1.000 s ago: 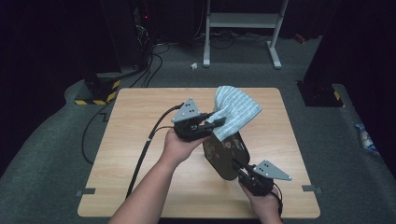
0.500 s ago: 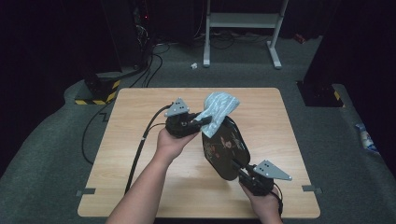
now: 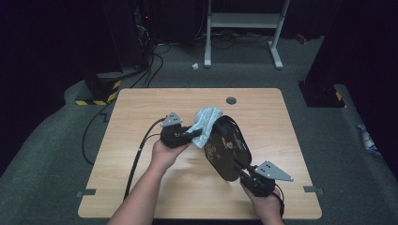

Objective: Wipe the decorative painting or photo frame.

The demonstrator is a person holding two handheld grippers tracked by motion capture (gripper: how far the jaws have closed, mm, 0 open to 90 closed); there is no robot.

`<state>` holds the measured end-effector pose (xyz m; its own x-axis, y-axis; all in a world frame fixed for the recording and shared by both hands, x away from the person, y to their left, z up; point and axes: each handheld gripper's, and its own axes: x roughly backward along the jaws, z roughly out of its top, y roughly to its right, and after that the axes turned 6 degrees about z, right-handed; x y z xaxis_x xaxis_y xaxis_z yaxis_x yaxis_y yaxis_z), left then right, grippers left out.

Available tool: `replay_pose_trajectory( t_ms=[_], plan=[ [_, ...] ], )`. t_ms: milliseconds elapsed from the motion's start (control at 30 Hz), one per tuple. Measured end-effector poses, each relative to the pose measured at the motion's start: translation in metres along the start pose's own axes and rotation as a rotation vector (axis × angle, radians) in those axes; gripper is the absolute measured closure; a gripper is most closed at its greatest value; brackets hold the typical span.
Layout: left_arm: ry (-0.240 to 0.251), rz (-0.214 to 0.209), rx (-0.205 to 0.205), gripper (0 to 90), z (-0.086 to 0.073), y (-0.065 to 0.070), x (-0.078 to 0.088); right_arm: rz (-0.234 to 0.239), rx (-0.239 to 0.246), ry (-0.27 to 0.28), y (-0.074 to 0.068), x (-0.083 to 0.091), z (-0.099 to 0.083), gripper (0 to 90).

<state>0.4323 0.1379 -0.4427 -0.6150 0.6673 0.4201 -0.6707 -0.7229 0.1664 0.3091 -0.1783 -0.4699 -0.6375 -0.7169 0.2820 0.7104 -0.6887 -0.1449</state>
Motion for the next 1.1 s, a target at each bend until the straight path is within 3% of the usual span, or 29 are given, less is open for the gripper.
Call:
replay_pose_trajectory(
  t_ms=[33, 133, 200, 233, 333, 633, 700, 800, 967, 1000, 1100],
  plan=[
    [0.000, 0.000, 0.000, 70.4, 0.000, 0.000, 0.000, 0.000, 0.000, 0.000, 0.000, 0.000, 0.000, 77.3],
    [-0.041, 0.011, 0.021, 70.4, -0.024, -0.006, 0.000, 0.000, -0.001, 0.002, 0.000, 0.000, 0.000, 77.3],
    [-0.049, 0.011, 0.021, 70.4, -0.030, -0.007, 0.000, -0.002, -0.004, 0.002, 0.000, 0.000, 0.000, 77.0],
    [-0.062, 0.008, 0.021, 70.4, -0.040, -0.005, 0.001, -0.002, -0.007, 0.002, -0.001, 0.000, 0.000, 76.6],
    [-0.062, 0.004, 0.016, 70.4, -0.052, -0.001, 0.003, 0.002, -0.013, -0.008, -0.002, 0.000, -0.002, 75.0],
    [-0.077, 0.007, -0.003, 70.3, -0.067, 0.010, 0.003, 0.007, -0.019, -0.020, -0.003, 0.003, -0.004, 68.0],
    [-0.087, 0.022, -0.016, 70.2, -0.075, 0.011, 0.008, 0.025, -0.029, -0.033, -0.002, 0.003, -0.007, 61.9],
    [-0.085, 0.036, -0.024, 70.0, -0.080, 0.011, 0.016, 0.037, -0.038, -0.045, -0.001, 0.004, -0.010, 59.9],
    [-0.108, 0.086, -0.065, 69.4, -0.095, 0.008, 0.040, 0.059, -0.058, -0.082, 0.003, 0.003, -0.017, 55.1],
    [-0.115, 0.114, -0.085, 69.3, -0.101, 0.006, 0.051, 0.063, -0.056, -0.089, 0.002, 0.002, -0.017, 54.2],
    [-0.121, 0.144, -0.089, 69.3, -0.107, 0.003, 0.061, 0.068, -0.059, -0.104, 0.002, 0.000, -0.020, 51.5]
  ],
)
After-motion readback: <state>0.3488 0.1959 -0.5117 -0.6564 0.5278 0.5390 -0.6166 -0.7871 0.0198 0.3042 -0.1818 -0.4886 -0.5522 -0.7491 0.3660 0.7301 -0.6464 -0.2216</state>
